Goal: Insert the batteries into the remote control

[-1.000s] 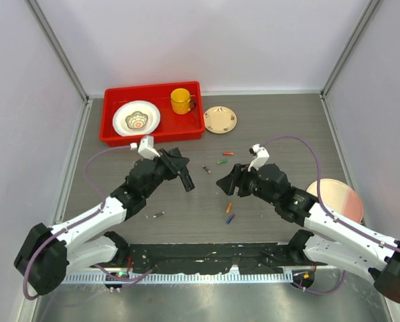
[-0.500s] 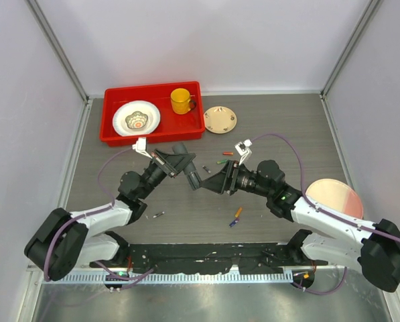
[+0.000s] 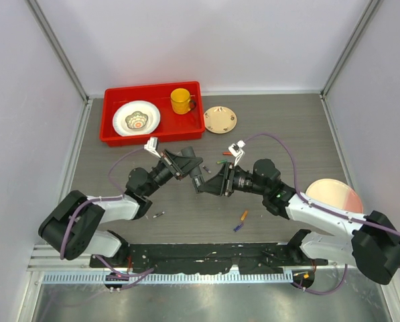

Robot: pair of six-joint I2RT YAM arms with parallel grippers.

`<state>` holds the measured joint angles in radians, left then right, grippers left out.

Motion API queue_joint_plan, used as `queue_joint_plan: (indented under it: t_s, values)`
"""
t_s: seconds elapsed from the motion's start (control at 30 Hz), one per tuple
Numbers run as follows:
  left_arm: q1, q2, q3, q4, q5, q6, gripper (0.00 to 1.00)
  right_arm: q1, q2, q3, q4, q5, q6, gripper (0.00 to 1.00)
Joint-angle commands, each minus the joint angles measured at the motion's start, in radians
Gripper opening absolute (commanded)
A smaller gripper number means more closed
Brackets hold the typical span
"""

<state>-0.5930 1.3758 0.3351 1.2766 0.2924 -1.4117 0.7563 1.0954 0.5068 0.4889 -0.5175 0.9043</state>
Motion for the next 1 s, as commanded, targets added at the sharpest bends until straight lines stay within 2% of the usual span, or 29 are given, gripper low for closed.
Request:
queue_joint_plan:
  t_s: [0.0, 0.13, 0.23, 0.27, 0.33, 0.37, 0.57, 0.67, 0.83, 0.97]
  values:
    - [0.007, -0.001, 0.044, 0.270, 0.040, -0.021, 0.00, -0.002, 0.008, 0.042, 0.040, -0.030, -0.016, 0.45]
    - [0.007, -0.006, 0.048, 0.270, 0.057, -0.023, 0.00, -0.002, 0.035, 0.050, 0.031, -0.036, -0.018, 0.40]
    - [0.007, -0.011, 0.053, 0.262, 0.076, -0.024, 0.01, -0.002, 0.050, 0.055, 0.045, -0.044, -0.019, 0.25]
    - [0.007, -0.012, 0.054, 0.254, 0.094, -0.023, 0.07, -0.002, 0.052, 0.058, 0.046, -0.052, -0.019, 0.14]
    - [0.009, -0.024, 0.065, 0.195, 0.123, -0.026, 0.21, -0.003, 0.049, 0.064, 0.033, -0.053, -0.030, 0.05]
    - [0.012, -0.032, 0.071, 0.169, 0.164, -0.024, 0.33, -0.006, 0.044, 0.068, 0.021, -0.055, -0.047, 0.01]
    - [0.022, -0.147, 0.085, -0.057, 0.215, 0.062, 0.59, -0.031, -0.020, 0.059, -0.044, -0.056, -0.074, 0.01]
    - [0.022, -0.196, 0.087, -0.173, 0.209, 0.117, 0.62, -0.038, -0.043, 0.053, -0.059, -0.067, -0.081, 0.01]
    - [0.022, -0.208, 0.093, -0.203, 0.264, 0.132, 0.60, -0.055, -0.048, 0.041, -0.009, -0.128, -0.038, 0.01]
    - [0.022, -0.161, 0.073, -0.099, 0.295, 0.083, 0.47, -0.066, -0.035, 0.050, 0.013, -0.188, -0.025, 0.01]
